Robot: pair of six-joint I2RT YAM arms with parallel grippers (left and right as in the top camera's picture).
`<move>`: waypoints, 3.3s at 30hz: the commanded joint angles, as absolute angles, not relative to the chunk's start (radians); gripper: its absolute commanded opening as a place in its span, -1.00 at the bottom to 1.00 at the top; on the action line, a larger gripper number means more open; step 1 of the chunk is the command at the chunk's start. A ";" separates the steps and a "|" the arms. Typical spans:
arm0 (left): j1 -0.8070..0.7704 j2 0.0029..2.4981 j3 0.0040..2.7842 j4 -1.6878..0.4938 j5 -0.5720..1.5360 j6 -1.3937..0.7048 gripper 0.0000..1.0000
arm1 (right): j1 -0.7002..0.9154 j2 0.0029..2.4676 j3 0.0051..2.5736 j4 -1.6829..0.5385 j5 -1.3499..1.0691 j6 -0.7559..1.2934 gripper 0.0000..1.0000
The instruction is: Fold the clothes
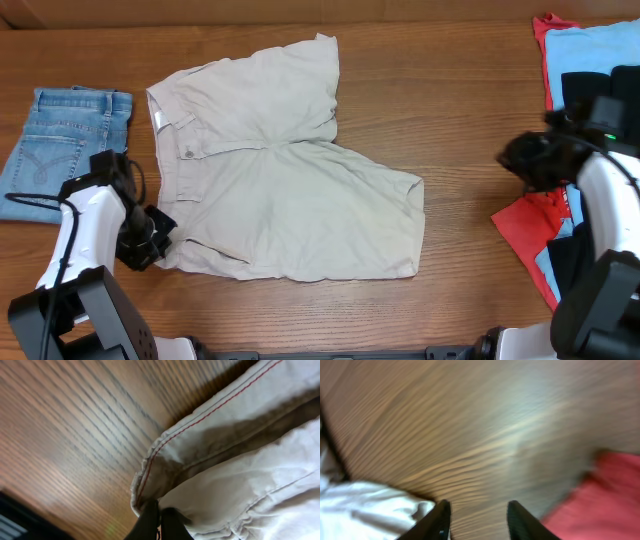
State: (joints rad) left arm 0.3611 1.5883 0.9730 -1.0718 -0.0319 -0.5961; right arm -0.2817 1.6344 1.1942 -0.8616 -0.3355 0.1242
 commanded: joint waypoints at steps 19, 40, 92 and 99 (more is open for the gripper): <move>0.360 1.509 1.245 -1.101 0.074 -0.495 0.17 | 0.045 1.704 1.211 -0.653 -0.443 0.097 0.12; 0.044 1.603 1.112 -0.969 0.102 -0.480 0.01 | 0.177 2.056 1.211 -0.065 -0.746 0.402 0.58; 0.006 1.718 1.101 -0.966 0.094 -0.486 0.04 | 0.376 2.025 1.562 -0.031 -0.869 0.413 -0.84; 0.006 1.718 1.101 -0.966 0.094 -0.487 0.04 | 0.426 2.025 1.568 -0.431 -0.427 0.164 -0.17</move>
